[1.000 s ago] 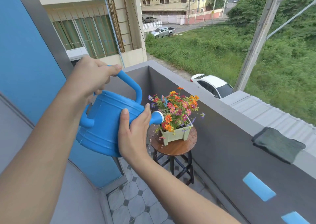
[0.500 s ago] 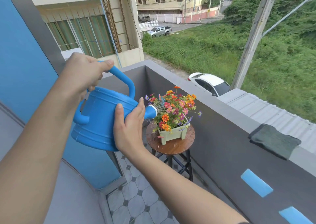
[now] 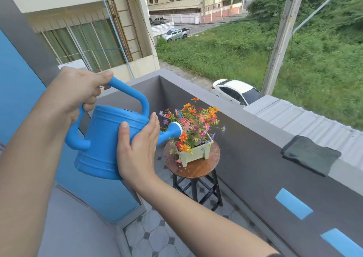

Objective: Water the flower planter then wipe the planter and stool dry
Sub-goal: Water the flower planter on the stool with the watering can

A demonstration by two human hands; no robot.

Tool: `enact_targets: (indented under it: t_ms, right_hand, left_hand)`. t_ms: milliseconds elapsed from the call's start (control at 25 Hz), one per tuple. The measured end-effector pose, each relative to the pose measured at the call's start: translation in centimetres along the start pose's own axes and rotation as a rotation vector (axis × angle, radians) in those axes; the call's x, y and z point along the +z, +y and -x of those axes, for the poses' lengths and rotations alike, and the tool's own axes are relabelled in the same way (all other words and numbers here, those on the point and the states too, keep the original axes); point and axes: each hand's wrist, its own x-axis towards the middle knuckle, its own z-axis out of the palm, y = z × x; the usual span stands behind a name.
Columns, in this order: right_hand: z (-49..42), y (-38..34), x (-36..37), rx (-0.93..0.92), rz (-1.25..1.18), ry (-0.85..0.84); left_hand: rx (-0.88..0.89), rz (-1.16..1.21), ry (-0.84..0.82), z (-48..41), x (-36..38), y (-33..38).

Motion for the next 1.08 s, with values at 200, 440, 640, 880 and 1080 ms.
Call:
enact_targets:
  t_ms: [200, 440, 640, 880, 1080]
  right_hand:
    - [0.4, 0.2, 0.4, 0.019, -0.038, -0.068]
    - [0.7, 0.6, -0.1, -0.008, -0.057, -0.043]
    - [-2.9, 0.4, -1.7, -0.084, 0.048, -0.038]
    - [-4.3, 1.0, -1.8, -0.045, 0.062, -0.213]
    - [-1.8, 1.4, -0.9, 0.027, -0.007, -0.217]
  left_hand:
    - [-0.017, -0.055, -0.024, -0.1, -0.2, 0.2]
    - [-0.025, -0.053, -0.055, 0.2, 0.0, 0.6]
    - [-0.007, 0.065, 0.111, -0.1, 1.0, 0.2]
    - [-0.006, -0.025, 0.242, -0.3, 0.9, -0.8]
    - [-0.044, -0.064, 0.131, 0.5, 0.5, -1.0]
